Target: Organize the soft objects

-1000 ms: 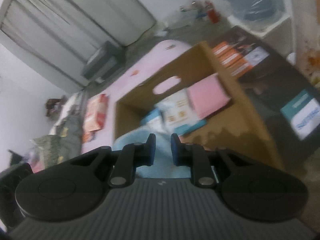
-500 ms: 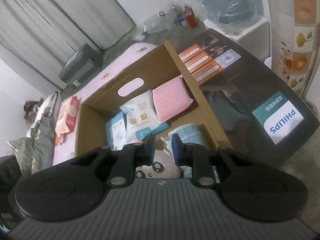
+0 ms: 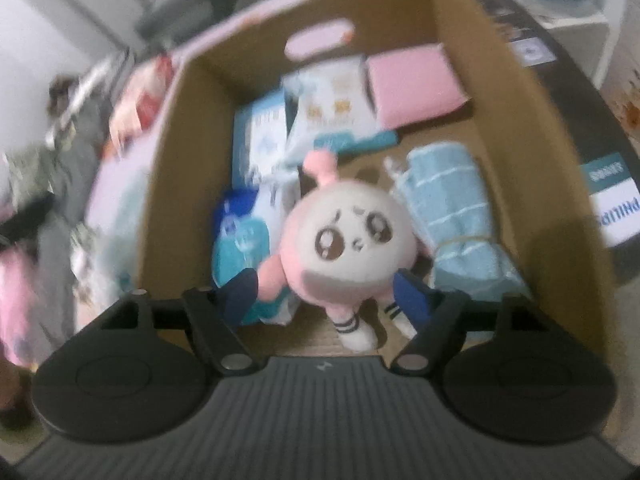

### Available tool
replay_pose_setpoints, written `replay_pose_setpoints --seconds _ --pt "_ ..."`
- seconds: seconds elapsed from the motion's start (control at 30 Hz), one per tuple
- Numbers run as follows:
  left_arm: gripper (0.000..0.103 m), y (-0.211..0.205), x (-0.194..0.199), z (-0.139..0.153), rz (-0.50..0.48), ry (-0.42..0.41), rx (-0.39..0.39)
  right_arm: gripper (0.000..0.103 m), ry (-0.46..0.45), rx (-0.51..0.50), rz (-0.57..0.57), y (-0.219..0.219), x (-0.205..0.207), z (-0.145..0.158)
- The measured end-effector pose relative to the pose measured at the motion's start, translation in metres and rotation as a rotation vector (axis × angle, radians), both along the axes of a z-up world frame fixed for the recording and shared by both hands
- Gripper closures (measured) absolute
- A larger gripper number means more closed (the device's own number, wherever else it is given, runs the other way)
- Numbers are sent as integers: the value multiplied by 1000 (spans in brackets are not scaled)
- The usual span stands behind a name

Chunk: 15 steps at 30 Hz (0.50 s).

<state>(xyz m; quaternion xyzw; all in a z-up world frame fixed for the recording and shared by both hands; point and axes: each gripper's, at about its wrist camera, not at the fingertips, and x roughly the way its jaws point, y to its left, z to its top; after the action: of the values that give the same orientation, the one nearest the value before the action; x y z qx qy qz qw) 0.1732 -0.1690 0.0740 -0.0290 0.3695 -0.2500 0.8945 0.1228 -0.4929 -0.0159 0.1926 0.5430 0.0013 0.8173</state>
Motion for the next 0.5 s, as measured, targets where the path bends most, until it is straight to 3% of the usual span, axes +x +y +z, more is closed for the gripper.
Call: replay_pose_setpoints --seconds 0.1,0.2,0.5 --pt "26 24 -8 -4 52 -31 14 30 65 -6 -30 2 11 -23" --pt "26 41 -13 -10 84 -36 12 36 88 79 -88 -5 14 -37" --pt "26 74 -18 -26 143 3 -20 40 7 44 -134 1 22 -43"
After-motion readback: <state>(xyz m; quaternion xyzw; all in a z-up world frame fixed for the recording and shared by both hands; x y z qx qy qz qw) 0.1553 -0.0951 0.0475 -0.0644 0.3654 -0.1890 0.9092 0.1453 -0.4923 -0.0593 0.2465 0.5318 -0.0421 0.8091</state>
